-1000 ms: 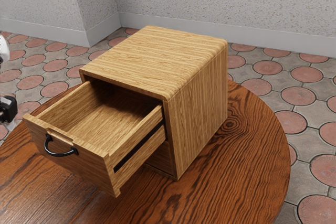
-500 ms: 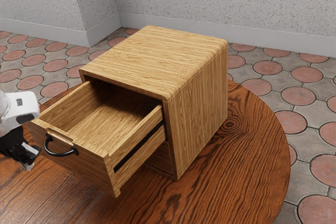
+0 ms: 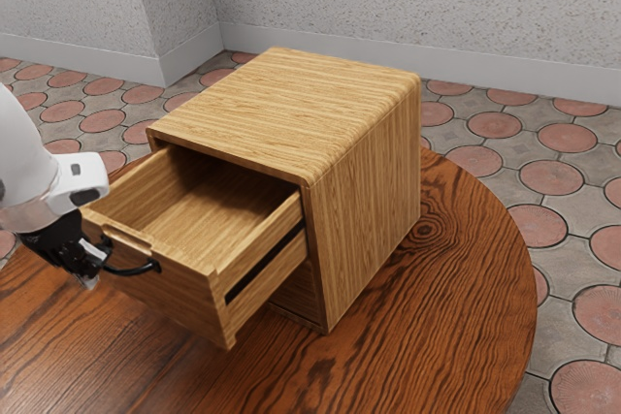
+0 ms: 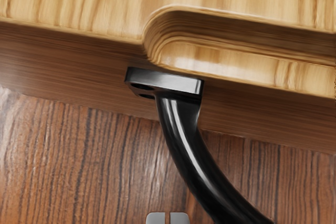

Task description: Push the drawer handle with one arm to close the drawer

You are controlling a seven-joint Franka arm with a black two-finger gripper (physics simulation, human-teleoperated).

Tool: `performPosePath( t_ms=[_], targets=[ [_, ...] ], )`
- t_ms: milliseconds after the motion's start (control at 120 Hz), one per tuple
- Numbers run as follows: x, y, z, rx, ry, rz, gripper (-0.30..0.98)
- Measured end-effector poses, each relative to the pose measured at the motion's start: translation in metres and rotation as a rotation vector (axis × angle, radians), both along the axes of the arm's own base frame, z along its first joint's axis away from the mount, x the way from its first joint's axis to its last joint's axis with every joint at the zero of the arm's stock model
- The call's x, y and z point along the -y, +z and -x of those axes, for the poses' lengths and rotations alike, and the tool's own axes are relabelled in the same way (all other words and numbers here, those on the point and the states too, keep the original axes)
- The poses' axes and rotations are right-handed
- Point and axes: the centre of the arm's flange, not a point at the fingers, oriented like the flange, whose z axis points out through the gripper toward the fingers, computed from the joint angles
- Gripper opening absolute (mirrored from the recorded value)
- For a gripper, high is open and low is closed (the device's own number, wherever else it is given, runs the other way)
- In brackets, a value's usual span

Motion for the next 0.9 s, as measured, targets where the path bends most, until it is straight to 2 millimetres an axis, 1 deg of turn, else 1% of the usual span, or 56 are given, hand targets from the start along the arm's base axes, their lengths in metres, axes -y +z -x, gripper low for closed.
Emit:
performPosePath(
  t_ms=[250, 483, 633, 775, 900],
  targets=[
    [0.004, 0.004, -0.026, 0.008, -0.038, -0.016, -0.1],
    [0.013, 0.007, -0.051, -0.004, -0.074, -0.031, -0.1],
    [0.016, 0.008, -0.074, -0.023, -0.09, -0.038, -0.1],
    [0.019, 0.013, -0.101, -0.029, -0.108, -0.044, -0.1],
    [0.021, 0.011, -0.115, -0.04, -0.124, -0.048, -0.1]
  ],
)
